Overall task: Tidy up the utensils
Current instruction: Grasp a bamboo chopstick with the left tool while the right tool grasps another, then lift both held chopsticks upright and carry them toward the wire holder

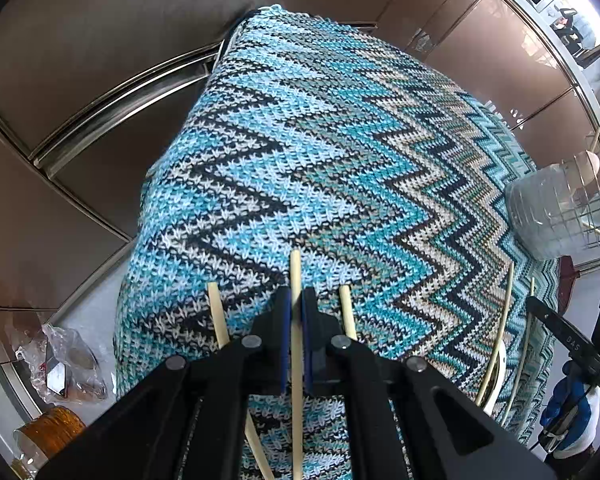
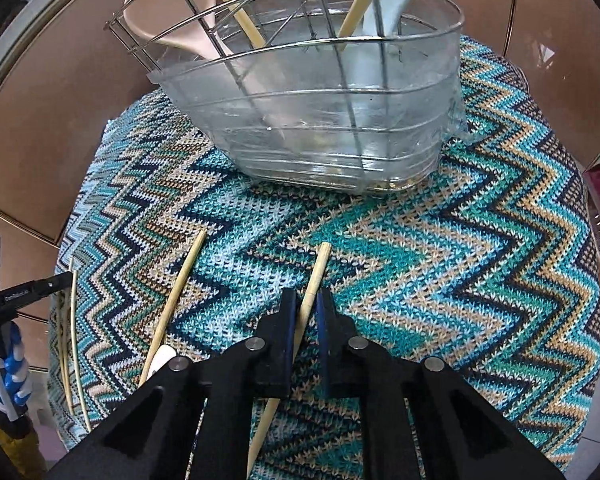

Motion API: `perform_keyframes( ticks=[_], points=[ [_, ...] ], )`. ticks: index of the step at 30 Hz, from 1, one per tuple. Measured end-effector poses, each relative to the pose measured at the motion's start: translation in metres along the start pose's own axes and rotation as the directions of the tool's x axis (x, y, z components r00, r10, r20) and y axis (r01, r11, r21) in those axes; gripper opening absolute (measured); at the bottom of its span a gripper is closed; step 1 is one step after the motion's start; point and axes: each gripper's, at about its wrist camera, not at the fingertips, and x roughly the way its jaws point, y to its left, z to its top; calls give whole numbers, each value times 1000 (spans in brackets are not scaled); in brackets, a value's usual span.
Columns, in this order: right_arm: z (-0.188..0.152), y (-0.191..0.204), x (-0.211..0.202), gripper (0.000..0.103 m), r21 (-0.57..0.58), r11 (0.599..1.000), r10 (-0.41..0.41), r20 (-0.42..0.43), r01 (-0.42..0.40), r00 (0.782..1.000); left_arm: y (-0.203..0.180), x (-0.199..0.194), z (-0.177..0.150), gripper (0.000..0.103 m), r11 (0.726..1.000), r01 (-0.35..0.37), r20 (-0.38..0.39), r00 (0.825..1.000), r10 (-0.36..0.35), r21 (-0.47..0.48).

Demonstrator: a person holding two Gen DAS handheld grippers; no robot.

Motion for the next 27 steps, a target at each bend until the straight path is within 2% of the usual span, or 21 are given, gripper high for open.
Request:
perform_keyframes(
  ticks=[7,16,22,27],
  points=[
    [-6,-2,-24,5,5,1000,29,46,-29,999,-1,-7,-4,4,999,-12,48,999,14,-30],
    [-28,9,-82,5,-77,995,79,156,-68,985,-7,-51,-16,4,1000,-10,193,981,12,-12],
    [-49,18,-107,5,-110,991,96,222,-73,970,-9,-87,-36,4,1000,27,288,957,-27,2],
    [-65,21,-121,5,-123,990,94,256,-64,962,-8,-118,-53,4,994,108,378,920,-107,18]
  ],
)
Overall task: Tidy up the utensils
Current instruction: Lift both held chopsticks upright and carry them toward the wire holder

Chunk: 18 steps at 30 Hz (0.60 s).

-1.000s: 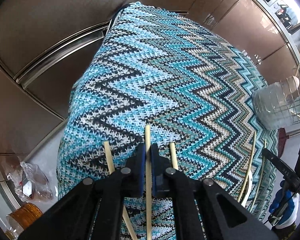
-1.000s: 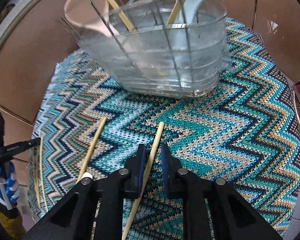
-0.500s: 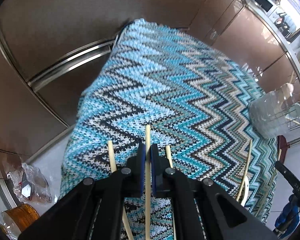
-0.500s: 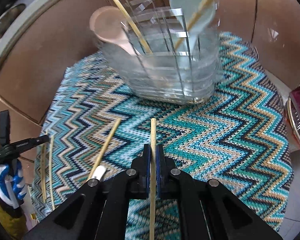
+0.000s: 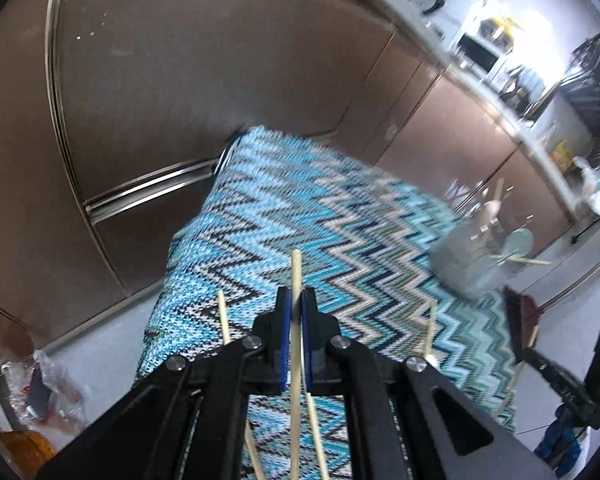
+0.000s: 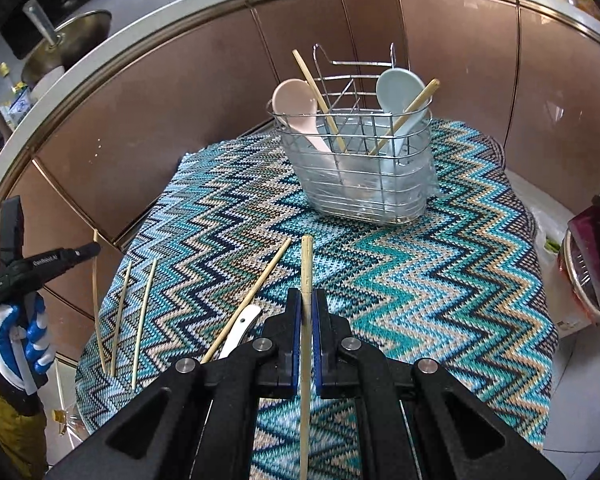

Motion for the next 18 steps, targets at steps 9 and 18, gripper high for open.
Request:
perform_keyframes(
  ticks=[9,18],
  points=[
    [-11,2,-41,5,-20,1000,-1,86,3,996,-26,-42,-3,4,998,42,84,995,-45,44],
    [4,14,-89,5,-63,998,35,204,-22,978,-94,-71,8,4,979,133,140,978,-155,153]
  ],
)
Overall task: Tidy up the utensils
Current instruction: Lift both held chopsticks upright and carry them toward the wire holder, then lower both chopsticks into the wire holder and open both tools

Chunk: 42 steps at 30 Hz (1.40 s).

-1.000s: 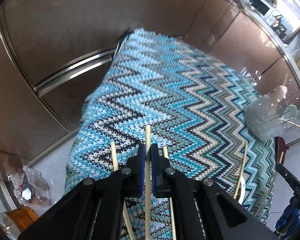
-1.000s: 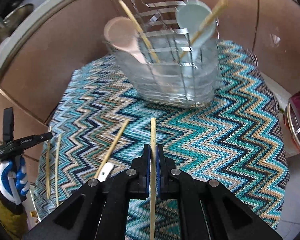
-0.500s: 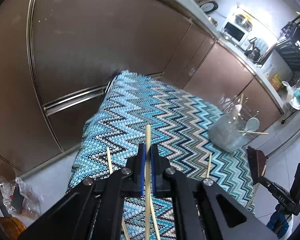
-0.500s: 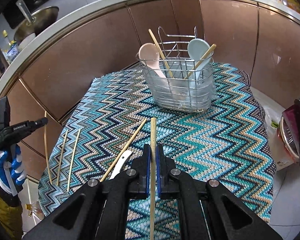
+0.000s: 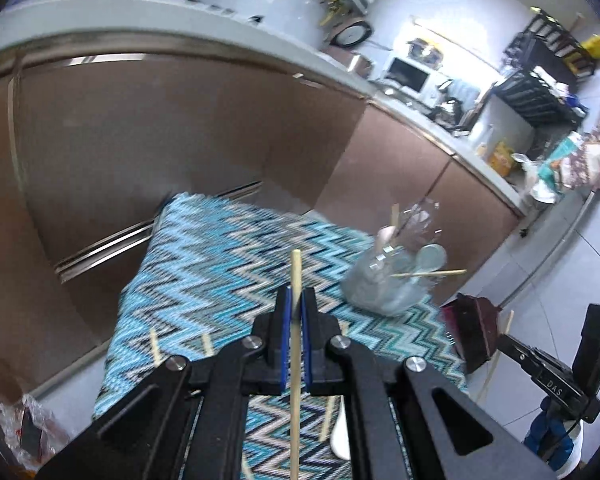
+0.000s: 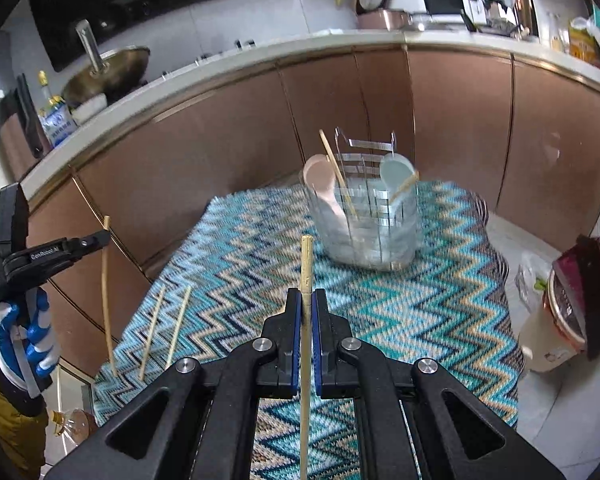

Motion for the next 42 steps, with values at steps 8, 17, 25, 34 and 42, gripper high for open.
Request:
perform_keyframes(
  ticks=[8,17,25,34,42],
  points=[
    [39,6,-30,5,-44,997,63,161,-57,985,-64,1,38,4,992,105,83,990,-110,63],
    [87,1,-36,5,-87,991,123,373,-98,919,-132,29,95,4,974,207,244,944,-223,91],
    [119,-22,-3,5,-71,996,78,507,-48,859,-161,98,123,4,984,158,349,921,-175,77],
    [128,-49,52,5,-64,998,11,524,27,851,-163,185,119,4,996,77,333,939,-91,55],
    [117,-61,72,6,-57,998,-5,535,41,845,-161,217,102,4,998,47,355,933,-58,39]
  ],
)
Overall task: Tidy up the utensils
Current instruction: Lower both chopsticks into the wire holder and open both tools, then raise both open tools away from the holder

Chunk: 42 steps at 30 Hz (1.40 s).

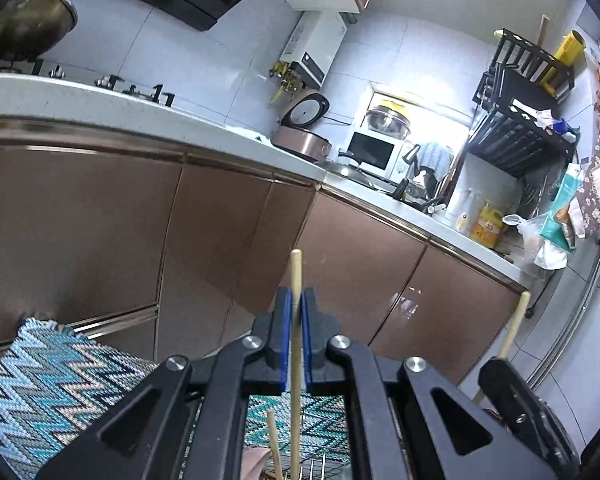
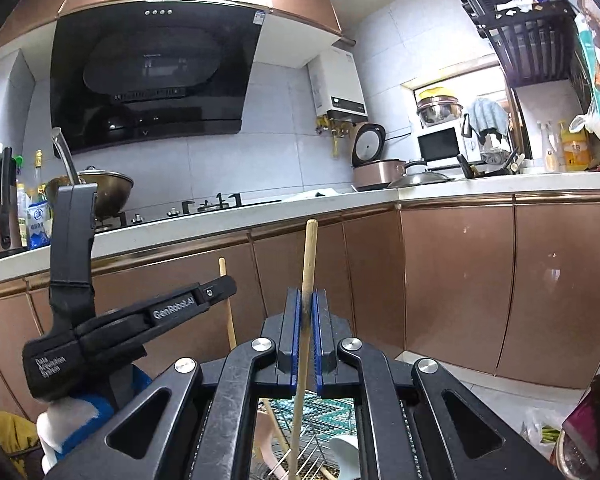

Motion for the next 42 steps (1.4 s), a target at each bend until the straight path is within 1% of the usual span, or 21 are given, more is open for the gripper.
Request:
perform_keyframes(
  ticks=[11,16,17,20,21,22,23,24,25,26,27,28,33,34,36,39,41,42],
  points=[
    [1,1,1,5,4,1000,9,14,-9,1000,2,4,-17,5,999,-33,-2,999,33,22],
    [-12,1,5,5,3,1000,4,-24,-4,1000,9,7,-28,5,999,-41,-18,999,41,17],
    [-14,1,5,5,6,1000,4,-28,-4,1000,10,6,-29,6,999,-41,-23,999,42,16],
    [-19,-1,-2,6,26,1000,-7,-30,8,1000,13,1,-31,6,999,-49,-28,998,50,17],
    [-19,-2,-5,6,32,999,-13,-29,13,1000,14,-1,-31,7,999,-48,-30,998,48,16],
    [-19,-4,-9,7,41,999,-21,-29,22,999,15,-5,-30,12,999,-45,-32,998,45,14],
    [-20,-5,-14,8,52,998,-27,-28,29,999,14,-8,-29,21,999,-42,-32,999,42,14],
    [-20,-7,-18,12,62,997,-34,-28,36,999,15,-15,-27,27,999,-42,-29,999,42,14],
    [-20,-8,-24,20,71,996,-47,-29,49,999,15,-19,-25,38,999,-43,-25,999,43,12],
    [-20,-9,-29,24,76,995,-59,-28,61,998,15,-25,-23,42,999,-45,-17,999,46,9],
    [-20,-9,-35,32,81,994,-72,-27,74,997,15,-33,-20,42,999,-48,-10,999,48,9],
    [-20,-9,-42,35,89,992,-83,-26,85,996,14,-40,-17,42,999,-49,-10,999,49,12],
    [-16,-10,-76,44,105,984,-144,-37,147,989,15,-83,-6,44,997,-61,-6,998,62,40],
    [-15,-10,-86,47,115,981,-153,-39,157,987,16,-93,-3,46,997,-68,-5,998,68,44],
    [-14,-9,-101,52,132,976,-169,-43,174,985,18,-113,1,48,996,-74,-3,997,74,44],
    [-12,-5,-120,56,143,973,-178,-48,183,983,22,-147,7,50,995,-89,11,996,89,52],
    [-11,0,-130,63,138,973,-182,-53,188,982,25,-165,9,53,993,-102,15,995,101,62],
    [-10,3,-135,69,134,972,-185,-54,191,981,27,-176,10,54,992,-107,21,994,106,64]
  ],
)
